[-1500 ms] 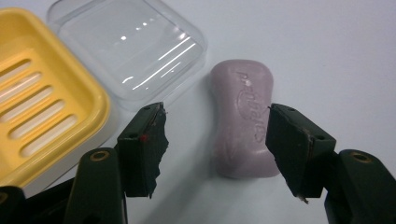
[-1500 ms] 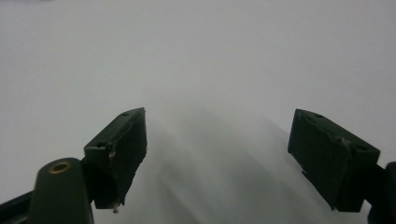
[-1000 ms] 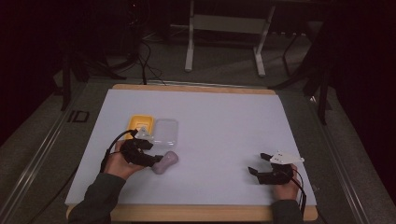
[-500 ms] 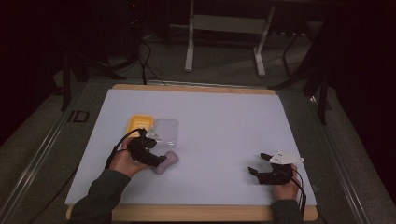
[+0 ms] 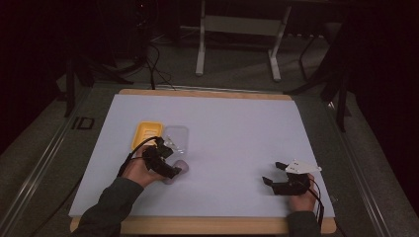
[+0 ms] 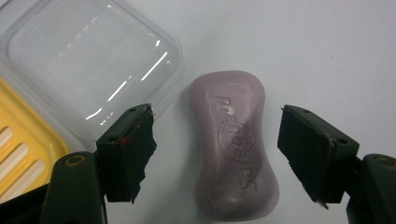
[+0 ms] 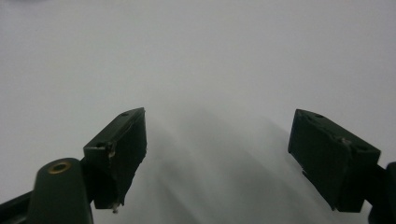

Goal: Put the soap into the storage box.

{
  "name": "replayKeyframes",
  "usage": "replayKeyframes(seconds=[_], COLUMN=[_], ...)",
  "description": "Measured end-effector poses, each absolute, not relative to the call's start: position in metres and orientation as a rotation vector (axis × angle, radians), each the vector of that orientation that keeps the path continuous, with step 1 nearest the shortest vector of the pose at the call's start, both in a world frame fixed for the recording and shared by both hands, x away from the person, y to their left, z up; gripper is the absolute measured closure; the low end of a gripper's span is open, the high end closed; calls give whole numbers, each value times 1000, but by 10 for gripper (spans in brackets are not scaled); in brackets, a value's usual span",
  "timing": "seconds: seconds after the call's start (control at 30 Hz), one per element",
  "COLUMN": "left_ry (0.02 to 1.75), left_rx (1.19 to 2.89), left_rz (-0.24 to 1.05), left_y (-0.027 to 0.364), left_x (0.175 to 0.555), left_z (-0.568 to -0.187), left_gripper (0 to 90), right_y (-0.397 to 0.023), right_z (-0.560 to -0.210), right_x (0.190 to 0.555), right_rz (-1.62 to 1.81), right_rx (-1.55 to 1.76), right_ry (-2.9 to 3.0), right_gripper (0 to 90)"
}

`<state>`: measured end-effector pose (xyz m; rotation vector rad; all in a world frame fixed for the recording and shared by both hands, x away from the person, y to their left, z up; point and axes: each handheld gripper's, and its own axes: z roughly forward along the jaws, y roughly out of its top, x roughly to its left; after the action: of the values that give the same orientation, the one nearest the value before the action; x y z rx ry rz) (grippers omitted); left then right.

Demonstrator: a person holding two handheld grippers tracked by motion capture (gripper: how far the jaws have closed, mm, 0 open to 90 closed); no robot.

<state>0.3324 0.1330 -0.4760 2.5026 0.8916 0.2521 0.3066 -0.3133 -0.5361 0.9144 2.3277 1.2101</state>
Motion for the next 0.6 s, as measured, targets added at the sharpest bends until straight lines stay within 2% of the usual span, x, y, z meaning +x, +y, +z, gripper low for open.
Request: replayKeyframes(seconds=[0.6], left_ry=[918], left_rx=[2580], left_rz=[168], left_y=[122], left_x=[340], left_z=[-486], left_gripper=[290], right_y=[-314], right_z=[-536], right_x=[307], right_rz=[1213], right_rx=[915], right_ry=[2329], right_gripper=[191])
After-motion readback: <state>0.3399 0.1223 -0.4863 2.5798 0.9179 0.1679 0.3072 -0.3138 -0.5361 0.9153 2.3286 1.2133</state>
